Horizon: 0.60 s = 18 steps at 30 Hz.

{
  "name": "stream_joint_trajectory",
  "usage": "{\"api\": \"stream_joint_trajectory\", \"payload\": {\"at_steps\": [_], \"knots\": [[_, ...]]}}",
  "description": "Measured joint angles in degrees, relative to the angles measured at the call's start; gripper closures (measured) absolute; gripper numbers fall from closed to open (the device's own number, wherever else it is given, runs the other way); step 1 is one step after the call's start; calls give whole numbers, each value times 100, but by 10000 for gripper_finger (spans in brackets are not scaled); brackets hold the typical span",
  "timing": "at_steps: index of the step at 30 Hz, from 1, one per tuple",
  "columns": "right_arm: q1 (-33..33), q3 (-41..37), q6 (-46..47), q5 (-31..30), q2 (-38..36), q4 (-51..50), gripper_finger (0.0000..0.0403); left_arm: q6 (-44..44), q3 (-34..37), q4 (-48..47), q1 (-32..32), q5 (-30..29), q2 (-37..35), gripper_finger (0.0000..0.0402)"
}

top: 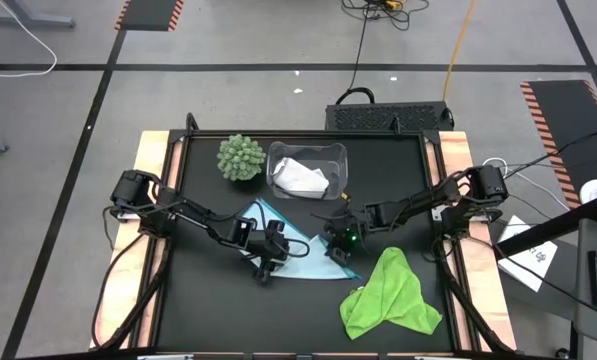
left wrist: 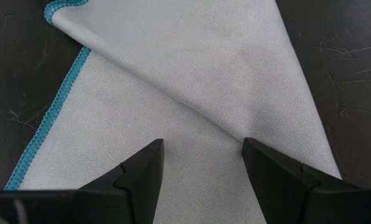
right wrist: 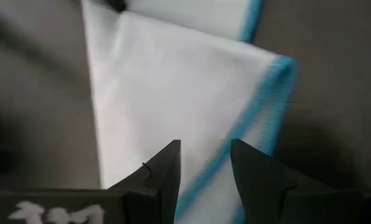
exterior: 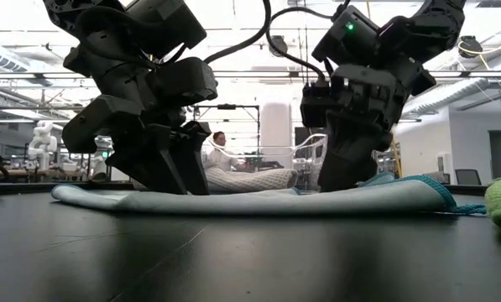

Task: Fold microfiber towels
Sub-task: Fold the blue towel

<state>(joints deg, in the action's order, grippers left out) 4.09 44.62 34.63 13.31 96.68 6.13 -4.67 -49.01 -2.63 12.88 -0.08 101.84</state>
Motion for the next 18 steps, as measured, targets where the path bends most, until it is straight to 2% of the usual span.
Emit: {"api": "stream_joint_trajectory", "payload": {"at_steps": [10, 18], "knots": [[15, 0, 110, 39, 0, -105, 273, -51, 0, 0, 0, 0, 0, 176], [246, 1, 171, 146, 203, 466, 273, -65, 0, 26, 0, 0, 0, 176]]}}
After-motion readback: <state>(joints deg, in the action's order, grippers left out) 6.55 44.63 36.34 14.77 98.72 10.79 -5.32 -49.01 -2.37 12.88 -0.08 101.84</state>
